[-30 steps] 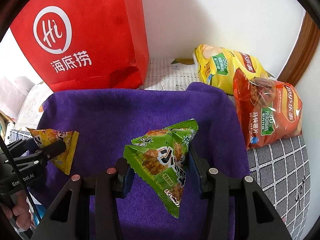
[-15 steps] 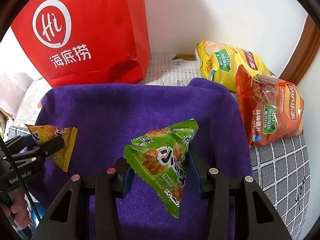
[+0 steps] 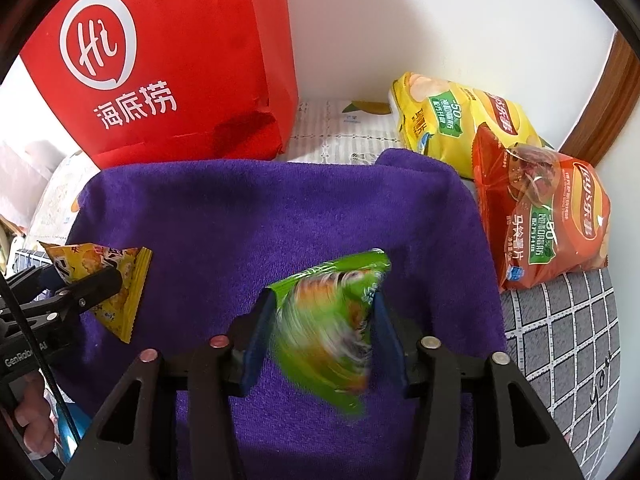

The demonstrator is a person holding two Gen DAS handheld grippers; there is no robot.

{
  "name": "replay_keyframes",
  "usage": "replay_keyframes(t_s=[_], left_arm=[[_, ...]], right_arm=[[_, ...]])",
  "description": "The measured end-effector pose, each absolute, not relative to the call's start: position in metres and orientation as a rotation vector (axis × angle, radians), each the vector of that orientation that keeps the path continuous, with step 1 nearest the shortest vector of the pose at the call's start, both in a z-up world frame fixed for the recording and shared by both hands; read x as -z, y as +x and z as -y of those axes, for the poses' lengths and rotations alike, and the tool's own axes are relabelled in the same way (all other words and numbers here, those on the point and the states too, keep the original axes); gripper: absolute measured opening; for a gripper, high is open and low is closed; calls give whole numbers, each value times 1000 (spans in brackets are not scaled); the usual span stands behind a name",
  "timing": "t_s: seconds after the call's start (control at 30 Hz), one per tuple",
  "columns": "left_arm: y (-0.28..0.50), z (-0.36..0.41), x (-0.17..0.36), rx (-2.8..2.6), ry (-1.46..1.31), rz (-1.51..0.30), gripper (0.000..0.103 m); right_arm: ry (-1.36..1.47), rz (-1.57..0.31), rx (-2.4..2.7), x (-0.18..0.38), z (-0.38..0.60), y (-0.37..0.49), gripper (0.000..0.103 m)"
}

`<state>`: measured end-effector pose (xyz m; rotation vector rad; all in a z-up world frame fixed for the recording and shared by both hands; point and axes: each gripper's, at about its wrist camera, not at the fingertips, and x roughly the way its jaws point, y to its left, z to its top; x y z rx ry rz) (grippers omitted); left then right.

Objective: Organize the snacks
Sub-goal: 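Lower both packets onto the purple towel and open both tools, then grasp the pink-yellow chip bag with the right tool while the left tool grasps the pink candy stick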

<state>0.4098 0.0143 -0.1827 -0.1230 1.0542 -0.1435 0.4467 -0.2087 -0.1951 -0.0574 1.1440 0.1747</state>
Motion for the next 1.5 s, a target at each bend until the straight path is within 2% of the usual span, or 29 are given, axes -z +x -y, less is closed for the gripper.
replay_keyframes(t_s=[0.3,1.07,1.27,1.5], left_arm=[[407,-14,173,147,-119,-1019,79],[378,-25,105,125,-114,-912,80],[348,-23,75,131,-74,-865,80],[305,-40,64,122,-107,-852,80]], right_arm=[[-60,-1102,-199,178,207,440,71],[-33,-948,-129,98,205,402,71],[-35,-909,-112,71,212,373,71],[-2,-922,-101,62,235,336,71]])
